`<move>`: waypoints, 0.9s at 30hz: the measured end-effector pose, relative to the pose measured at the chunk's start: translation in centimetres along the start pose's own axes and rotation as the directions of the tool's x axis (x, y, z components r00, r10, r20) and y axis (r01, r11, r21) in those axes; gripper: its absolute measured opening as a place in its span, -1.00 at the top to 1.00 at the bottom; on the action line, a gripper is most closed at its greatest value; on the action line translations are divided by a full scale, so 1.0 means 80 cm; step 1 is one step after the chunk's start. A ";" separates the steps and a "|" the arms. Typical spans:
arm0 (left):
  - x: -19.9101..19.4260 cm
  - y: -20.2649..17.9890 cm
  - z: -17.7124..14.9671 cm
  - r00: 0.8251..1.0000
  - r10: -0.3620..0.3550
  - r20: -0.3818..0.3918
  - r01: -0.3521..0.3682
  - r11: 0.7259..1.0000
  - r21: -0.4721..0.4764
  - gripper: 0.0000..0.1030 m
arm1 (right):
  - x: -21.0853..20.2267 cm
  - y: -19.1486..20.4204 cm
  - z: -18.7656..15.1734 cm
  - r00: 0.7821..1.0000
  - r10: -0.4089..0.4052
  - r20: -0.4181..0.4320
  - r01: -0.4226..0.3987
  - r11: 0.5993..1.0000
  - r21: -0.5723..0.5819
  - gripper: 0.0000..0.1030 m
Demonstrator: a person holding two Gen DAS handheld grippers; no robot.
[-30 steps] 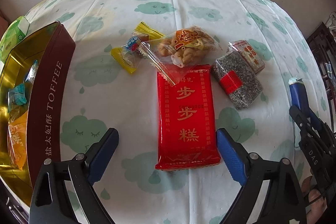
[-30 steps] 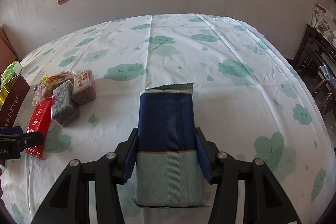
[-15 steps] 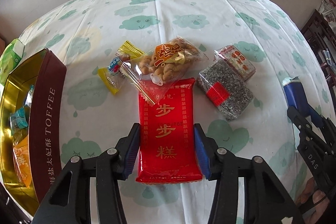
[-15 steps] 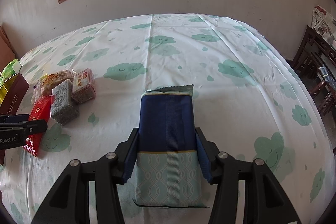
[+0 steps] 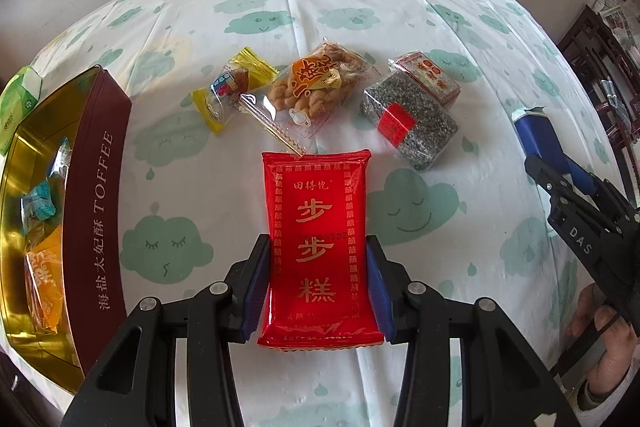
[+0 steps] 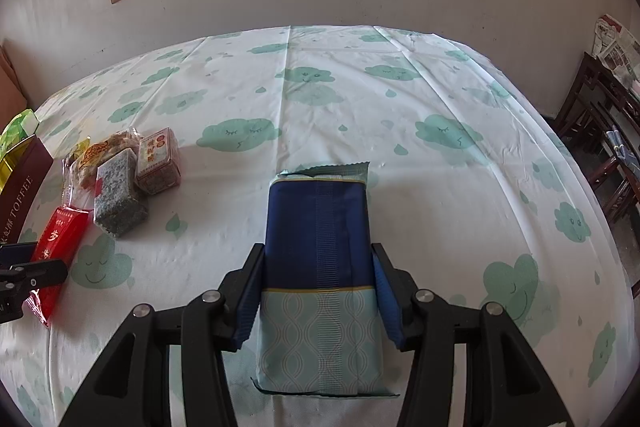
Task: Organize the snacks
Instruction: 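Carry the red packet into the gold tin and open the left tool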
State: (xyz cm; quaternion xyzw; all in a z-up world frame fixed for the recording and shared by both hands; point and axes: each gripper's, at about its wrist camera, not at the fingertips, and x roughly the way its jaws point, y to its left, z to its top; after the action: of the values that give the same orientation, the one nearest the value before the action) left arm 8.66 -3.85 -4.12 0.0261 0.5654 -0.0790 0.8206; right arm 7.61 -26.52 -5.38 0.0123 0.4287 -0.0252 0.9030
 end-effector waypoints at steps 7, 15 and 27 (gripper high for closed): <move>-0.031 0.002 -0.009 0.999 -0.017 0.037 0.017 1.000 0.019 0.21 | 0.000 0.000 0.000 1.000 0.000 0.000 0.000 1.000 0.000 -0.02; -0.083 0.035 -0.010 0.993 -0.010 0.114 0.011 1.000 0.000 0.21 | 0.000 0.000 0.000 1.000 0.000 0.000 0.000 1.000 0.000 -0.02; -0.121 0.175 -0.015 0.971 0.186 0.148 -0.165 0.976 -0.145 0.20 | 0.000 0.000 0.000 1.000 -0.001 0.000 0.001 1.000 -0.001 -0.02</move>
State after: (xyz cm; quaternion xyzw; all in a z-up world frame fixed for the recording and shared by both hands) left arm 6.40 11.11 3.85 0.0155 0.4971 0.0294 0.8671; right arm 7.60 -26.53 -5.40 0.0116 0.4288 -0.0255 0.9030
